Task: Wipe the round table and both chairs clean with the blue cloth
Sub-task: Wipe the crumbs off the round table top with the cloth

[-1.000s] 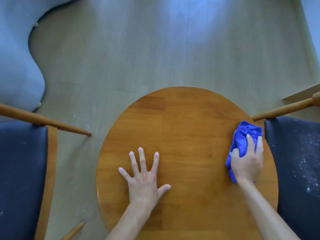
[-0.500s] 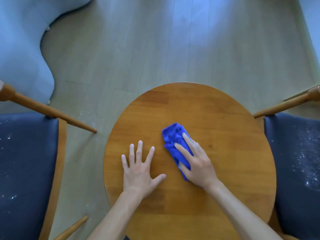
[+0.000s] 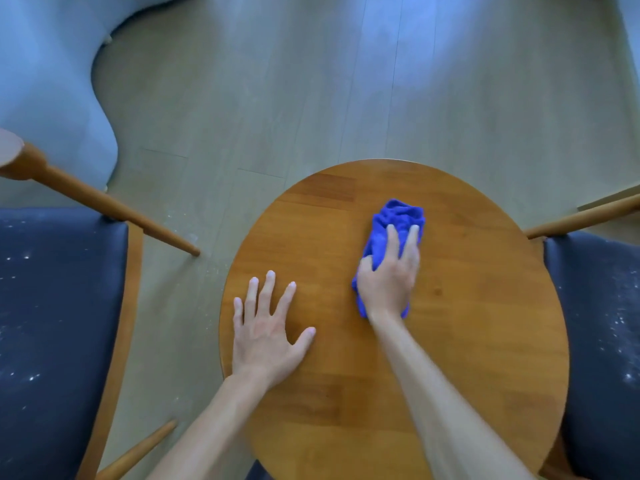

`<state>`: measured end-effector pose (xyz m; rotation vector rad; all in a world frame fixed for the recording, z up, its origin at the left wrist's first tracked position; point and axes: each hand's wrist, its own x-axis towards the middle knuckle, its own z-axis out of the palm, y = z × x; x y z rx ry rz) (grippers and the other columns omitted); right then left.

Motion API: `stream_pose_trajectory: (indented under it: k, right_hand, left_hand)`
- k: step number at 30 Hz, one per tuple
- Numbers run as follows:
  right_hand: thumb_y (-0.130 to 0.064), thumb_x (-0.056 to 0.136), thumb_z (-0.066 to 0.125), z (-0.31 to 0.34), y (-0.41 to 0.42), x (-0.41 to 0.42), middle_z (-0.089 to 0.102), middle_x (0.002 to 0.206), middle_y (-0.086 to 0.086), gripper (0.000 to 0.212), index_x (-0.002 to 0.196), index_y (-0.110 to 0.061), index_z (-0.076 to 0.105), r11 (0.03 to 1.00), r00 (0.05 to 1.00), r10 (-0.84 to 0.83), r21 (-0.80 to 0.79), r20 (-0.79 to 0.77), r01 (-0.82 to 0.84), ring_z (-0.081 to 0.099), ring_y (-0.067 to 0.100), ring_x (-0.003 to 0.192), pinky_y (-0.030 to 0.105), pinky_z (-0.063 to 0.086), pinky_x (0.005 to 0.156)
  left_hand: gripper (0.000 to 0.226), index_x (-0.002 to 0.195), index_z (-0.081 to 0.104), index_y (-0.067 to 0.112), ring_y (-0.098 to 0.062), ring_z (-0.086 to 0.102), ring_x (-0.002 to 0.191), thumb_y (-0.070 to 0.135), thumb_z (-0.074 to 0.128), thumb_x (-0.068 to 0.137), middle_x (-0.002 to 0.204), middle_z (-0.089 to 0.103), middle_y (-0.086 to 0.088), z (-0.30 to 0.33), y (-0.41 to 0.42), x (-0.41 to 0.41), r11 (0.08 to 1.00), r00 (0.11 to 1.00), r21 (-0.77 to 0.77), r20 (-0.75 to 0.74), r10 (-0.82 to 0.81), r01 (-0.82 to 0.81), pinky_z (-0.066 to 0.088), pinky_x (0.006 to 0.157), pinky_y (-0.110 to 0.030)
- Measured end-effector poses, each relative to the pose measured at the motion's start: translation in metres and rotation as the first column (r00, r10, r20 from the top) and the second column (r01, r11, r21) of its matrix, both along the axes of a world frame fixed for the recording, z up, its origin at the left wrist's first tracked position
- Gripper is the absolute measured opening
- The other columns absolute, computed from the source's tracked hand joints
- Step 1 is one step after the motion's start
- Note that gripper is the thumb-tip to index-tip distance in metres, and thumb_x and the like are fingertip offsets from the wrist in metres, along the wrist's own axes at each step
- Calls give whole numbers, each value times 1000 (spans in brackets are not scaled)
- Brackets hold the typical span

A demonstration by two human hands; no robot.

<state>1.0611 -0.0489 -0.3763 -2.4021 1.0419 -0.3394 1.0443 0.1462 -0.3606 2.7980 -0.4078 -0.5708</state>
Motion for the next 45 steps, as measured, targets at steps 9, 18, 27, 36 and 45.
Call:
stream_pose_trajectory:
  k: [9, 18, 27, 36, 45]
  right_hand:
    - [-33, 94, 31, 17, 8, -66, 20, 159, -3, 51, 141, -20, 48, 886, 902, 422, 170, 90, -432, 18, 15, 147, 44, 21, 118]
    - [-34, 95, 32, -22, -82, -130, 27, 158, 10, 54, 145, -17, 42, 936, 934, 221, -209, -280, -284, 19, 29, 147, 50, 13, 119]
    - [-31, 91, 38, -30, -87, -127, 34, 154, 13, 53, 139, -13, 52, 915, 954, 207, -303, -218, -268, 29, 32, 143, 53, 23, 114]
    - [-34, 91, 36, -27, -86, -127, 33, 155, 11, 54, 139, -14, 51, 932, 958, 210, -256, -198, -257, 26, 30, 145, 51, 16, 117]
    - [-33, 92, 33, -24, -80, -125, 32, 155, 14, 55, 140, -13, 50, 931, 955, 205, -257, -215, -258, 24, 32, 145, 52, 15, 118]
  left_hand:
    - [67, 144, 38, 24, -31, 27, 134, 49, 41, 82, 149, 29, -15, 22, -40, 22, 926, 963, -320, 108, 246, -201, 28, 109, -44]
    - [64, 136, 49, 19, -41, 43, 113, 26, 68, 75, 143, 36, -23, -11, -103, 23, 978, 946, -141, 266, 186, -153, 45, 88, -48]
    - [72, 134, 50, 29, -38, 47, 121, 47, 71, 67, 147, 40, -14, -6, -233, 43, 949, 912, -47, 296, -284, 311, 48, 82, -41]
    - [60, 133, 52, 30, -36, 55, 98, 36, 54, 74, 143, 46, -11, -15, -102, 124, 983, 923, -39, 350, -158, 182, 49, 69, -40]
    - [53, 132, 56, 21, -38, 46, 92, 40, 49, 83, 141, 45, -15, -17, 7, 36, 954, 871, -81, 393, 296, -288, 46, 80, -49]
